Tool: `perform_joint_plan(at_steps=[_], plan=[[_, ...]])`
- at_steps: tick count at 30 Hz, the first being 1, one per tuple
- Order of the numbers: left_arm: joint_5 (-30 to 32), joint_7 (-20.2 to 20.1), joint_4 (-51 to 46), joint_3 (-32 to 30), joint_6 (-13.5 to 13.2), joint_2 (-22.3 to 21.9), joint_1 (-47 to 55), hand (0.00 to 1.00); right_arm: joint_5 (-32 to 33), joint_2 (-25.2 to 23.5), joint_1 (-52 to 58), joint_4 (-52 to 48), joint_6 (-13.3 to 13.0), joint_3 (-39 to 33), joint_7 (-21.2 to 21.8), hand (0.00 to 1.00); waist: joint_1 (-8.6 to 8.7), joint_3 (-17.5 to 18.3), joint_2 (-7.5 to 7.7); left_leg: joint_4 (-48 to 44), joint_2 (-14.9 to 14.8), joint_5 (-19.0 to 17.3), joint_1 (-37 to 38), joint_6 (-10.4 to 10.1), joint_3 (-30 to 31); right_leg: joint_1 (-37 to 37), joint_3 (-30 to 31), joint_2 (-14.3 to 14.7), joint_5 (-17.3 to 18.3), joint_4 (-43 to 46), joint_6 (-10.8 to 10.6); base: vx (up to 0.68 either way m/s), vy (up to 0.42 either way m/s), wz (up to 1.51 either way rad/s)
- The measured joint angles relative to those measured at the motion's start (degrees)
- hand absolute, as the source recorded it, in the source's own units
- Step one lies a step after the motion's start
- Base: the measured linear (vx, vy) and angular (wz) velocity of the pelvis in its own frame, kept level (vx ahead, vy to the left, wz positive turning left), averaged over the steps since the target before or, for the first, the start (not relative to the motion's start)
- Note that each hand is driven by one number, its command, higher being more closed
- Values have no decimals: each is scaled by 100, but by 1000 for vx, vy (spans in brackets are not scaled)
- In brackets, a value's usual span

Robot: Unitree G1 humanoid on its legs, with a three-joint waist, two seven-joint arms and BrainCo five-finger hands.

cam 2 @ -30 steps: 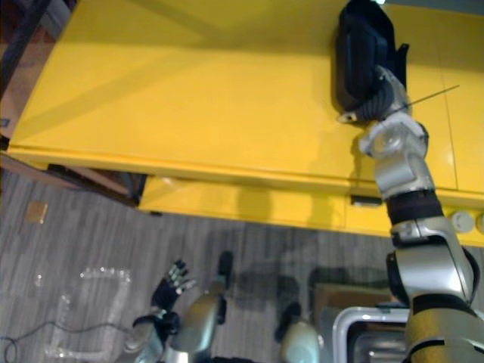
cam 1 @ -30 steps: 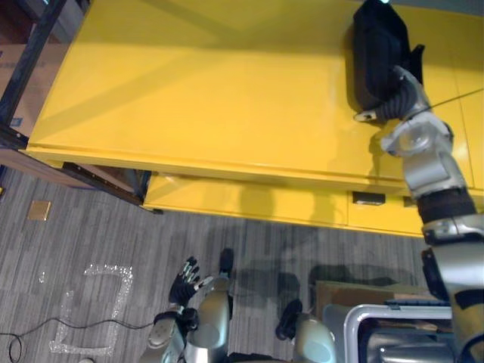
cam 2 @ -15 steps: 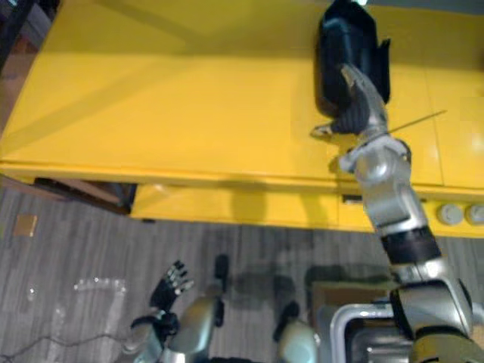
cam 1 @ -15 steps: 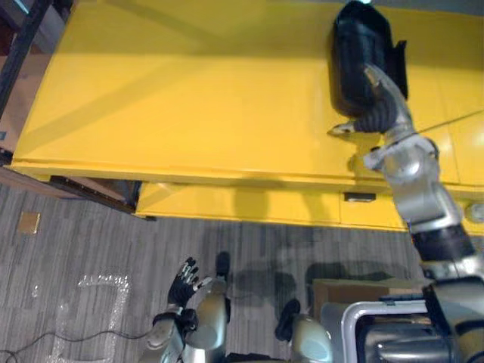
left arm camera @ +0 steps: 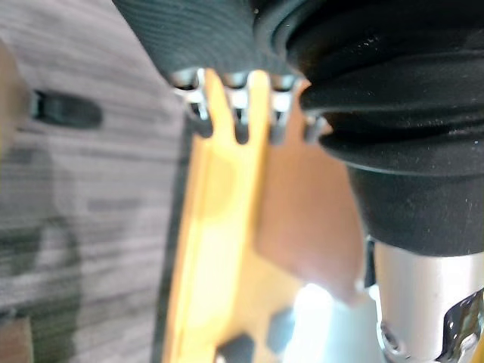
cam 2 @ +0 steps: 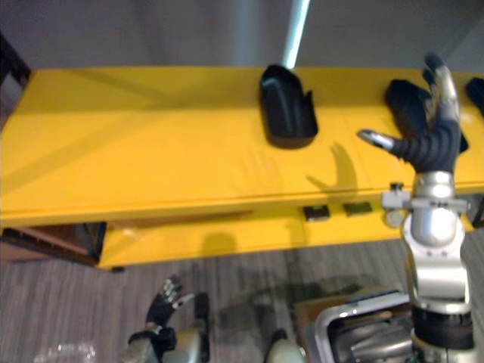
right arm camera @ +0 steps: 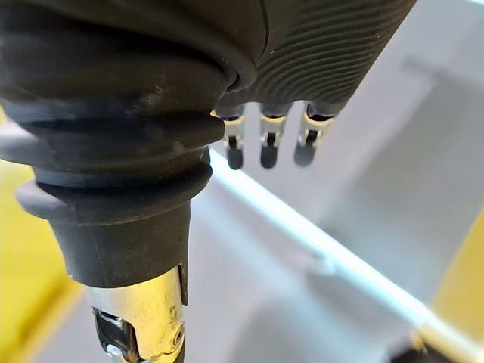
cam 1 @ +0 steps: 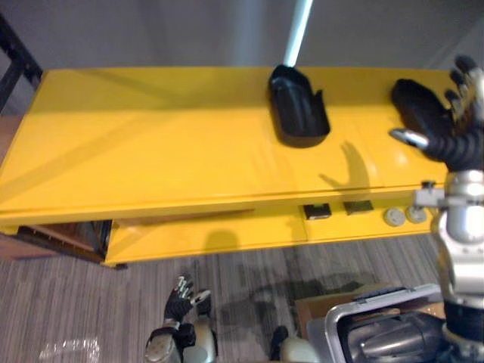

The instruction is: Walk over and take plastic housings, then place them on the shelf

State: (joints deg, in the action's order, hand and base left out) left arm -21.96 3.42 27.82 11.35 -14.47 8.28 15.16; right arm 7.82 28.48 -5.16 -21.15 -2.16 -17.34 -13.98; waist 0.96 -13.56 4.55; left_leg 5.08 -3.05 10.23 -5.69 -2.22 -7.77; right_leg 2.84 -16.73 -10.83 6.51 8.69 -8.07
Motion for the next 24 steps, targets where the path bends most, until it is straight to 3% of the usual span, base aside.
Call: perform_joint_plan(at_steps=[3, 7, 13, 15, 21, 23, 24], plan=[[231, 18, 154, 4, 6, -67, -1, 0, 123, -769, 858, 128, -616, -328, -313, 0, 109, 64, -8, 4, -59, -58, 190, -18, -296, -2, 309, 20, -50, -31, 22, 14, -6, -49], [240, 13, 539, 0, 107, -84, -4, 0, 619, -1618, 1743, 466, -1059, -616, -611, 0, 347, 151, -11, 5, -184, -164, 472, -68, -847, -87, 915, 97, -133, -53, 70, -2, 6, -82], [510, 37, 958, -129, 390, -91, 82, 0, 933, -2171, 2959, 996, -1659, -867, -280, 0, 886, 295, -86, 6, -486, -364, 994, -273, -1936, -220, 1961, 403, -330, -267, 171, -36, -15, -94], [504, 82, 958, -155, 466, -93, 67, 0, 1143, -2221, 3102, 1036, -1791, -833, -143, 0, 959, 335, -152, 6, -548, -385, 1028, -272, -2127, -311, 2100, 458, -385, -322, 162, -40, -29, -65], [445, 302, 1322, -402, 655, -87, 31, 0, 1508, -2284, 2959, 1066, -1963, -164, 288, 0, 947, 390, -197, -5, -592, -391, 1061, -289, -2343, -465, 2194, 494, -450, -374, 233, -17, -19, -24], [410, 339, 1632, -584, 629, -26, 11, 0, 1488, -2257, 2525, 1355, -1956, 234, 305, 0, 855, 418, -186, -354, -598, -654, 930, -369, -1998, -518, 2346, 503, -488, -405, 283, 5, 12, -37], [215, 411, 1690, -728, 610, -23, 60, 0, 1487, -2144, 2153, 1637, -1947, 531, 310, 0, 689, 426, -173, -945, -514, -1108, 638, -405, -1302, -633, 2549, 542, -521, -353, 332, -20, 24, -66]])
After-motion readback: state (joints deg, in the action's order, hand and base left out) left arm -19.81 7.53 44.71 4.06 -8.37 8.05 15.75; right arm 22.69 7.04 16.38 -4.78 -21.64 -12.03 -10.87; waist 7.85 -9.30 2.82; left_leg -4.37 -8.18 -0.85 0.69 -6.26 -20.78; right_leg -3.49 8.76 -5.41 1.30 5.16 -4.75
